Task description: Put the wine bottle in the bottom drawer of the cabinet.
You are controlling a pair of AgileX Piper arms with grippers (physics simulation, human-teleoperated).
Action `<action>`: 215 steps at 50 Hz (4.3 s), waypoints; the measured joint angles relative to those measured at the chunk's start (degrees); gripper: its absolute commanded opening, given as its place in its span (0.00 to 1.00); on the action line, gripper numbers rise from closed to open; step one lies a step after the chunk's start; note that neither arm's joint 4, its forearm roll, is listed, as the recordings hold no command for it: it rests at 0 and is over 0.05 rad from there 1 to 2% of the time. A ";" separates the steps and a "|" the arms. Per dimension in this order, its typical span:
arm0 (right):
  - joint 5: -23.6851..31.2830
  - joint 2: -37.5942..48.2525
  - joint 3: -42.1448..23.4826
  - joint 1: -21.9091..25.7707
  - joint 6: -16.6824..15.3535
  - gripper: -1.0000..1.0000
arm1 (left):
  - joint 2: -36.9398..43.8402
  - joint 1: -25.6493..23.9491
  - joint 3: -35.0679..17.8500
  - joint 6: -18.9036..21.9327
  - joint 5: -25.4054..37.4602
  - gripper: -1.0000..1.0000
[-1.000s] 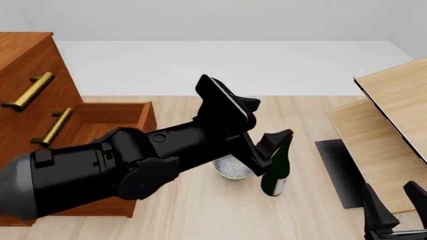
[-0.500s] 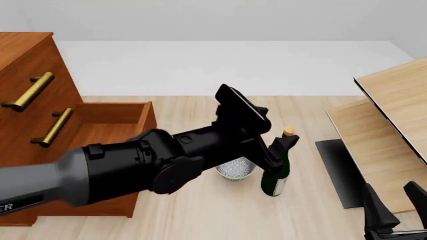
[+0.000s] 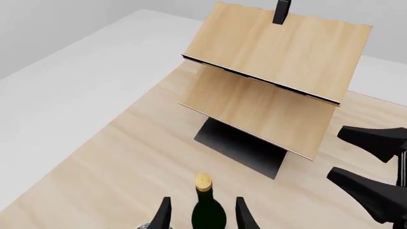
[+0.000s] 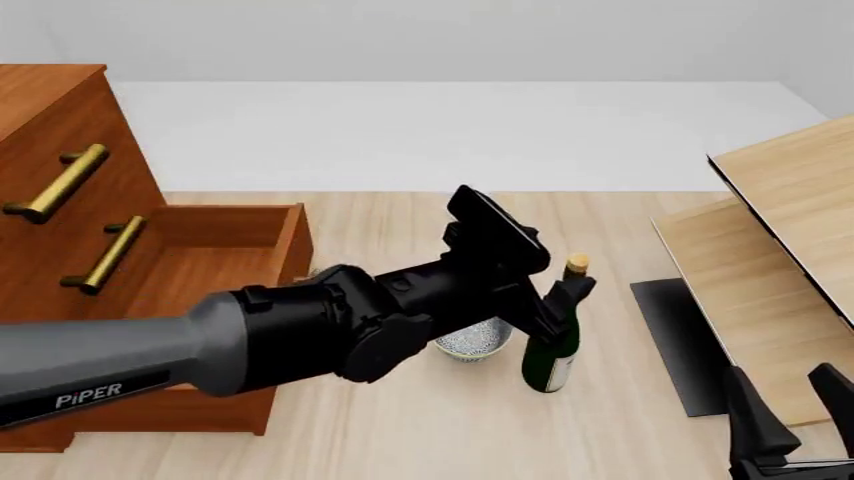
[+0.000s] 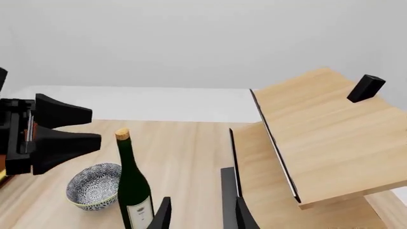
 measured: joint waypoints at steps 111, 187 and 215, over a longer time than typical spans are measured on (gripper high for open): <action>0.77 -0.46 0.01 0.17 -1.10 1.00 | 5.56 -1.75 -6.18 -1.32 2.78 0.00; -0.02 0.89 0.02 1.21 -2.16 1.00 | -26.08 21.66 -22.84 2.93 37.73 0.00; 0.22 0.67 0.02 1.44 -1.75 1.00 | -38.90 33.37 -15.28 0.81 45.96 0.00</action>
